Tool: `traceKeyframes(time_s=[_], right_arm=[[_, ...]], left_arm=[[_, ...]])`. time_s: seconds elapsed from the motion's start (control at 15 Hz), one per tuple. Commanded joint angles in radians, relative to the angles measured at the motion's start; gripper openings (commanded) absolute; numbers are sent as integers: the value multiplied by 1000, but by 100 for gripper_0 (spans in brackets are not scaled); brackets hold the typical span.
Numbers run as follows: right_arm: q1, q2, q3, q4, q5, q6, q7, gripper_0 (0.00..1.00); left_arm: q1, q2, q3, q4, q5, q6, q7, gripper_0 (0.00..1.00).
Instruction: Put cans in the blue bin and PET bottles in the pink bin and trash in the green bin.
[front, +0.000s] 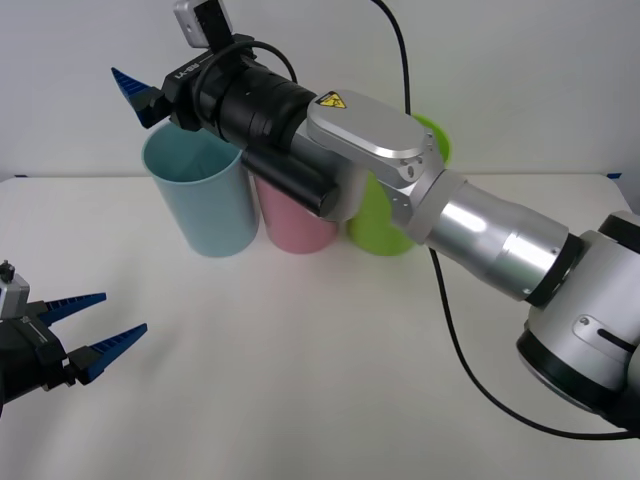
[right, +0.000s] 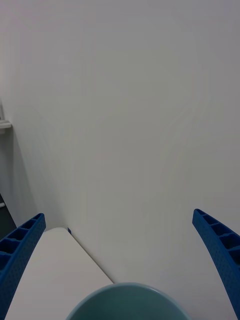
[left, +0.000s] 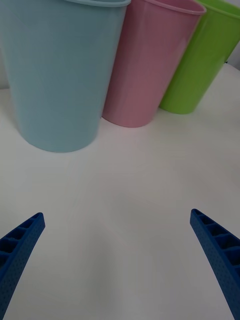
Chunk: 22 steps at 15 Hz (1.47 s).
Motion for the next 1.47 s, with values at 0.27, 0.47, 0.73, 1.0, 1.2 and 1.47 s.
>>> traceKeyframes(time_s=[0.27, 0.47, 0.73, 1.0, 1.2, 1.47], right_arm=[[165, -307, 8, -407, -66, -11, -23, 100], [306, -447, -33, -606, -66, -20, -29, 100], [593, -534, -196, -747, 17, -178, -32, 100], [854, -554, -346, -806, 141, -359, -44, 100], [1021, -550, -438, -815, 253, -483, -53, 100], [1235, -494, -632, -815, 424, -720, -80, 100]], left_arm=[[0, 0, 0, 0, 0, 0, 0, 100], [0, 0, 0, 0, 0, 0, 0, 100], [0, 0, 0, 0, 0, 0, 0, 100], [0, 0, 0, 0, 0, 0, 0, 100], [0, 0, 0, 0, 0, 0, 0, 100], [0, 0, 0, 0, 0, 0, 0, 100]])
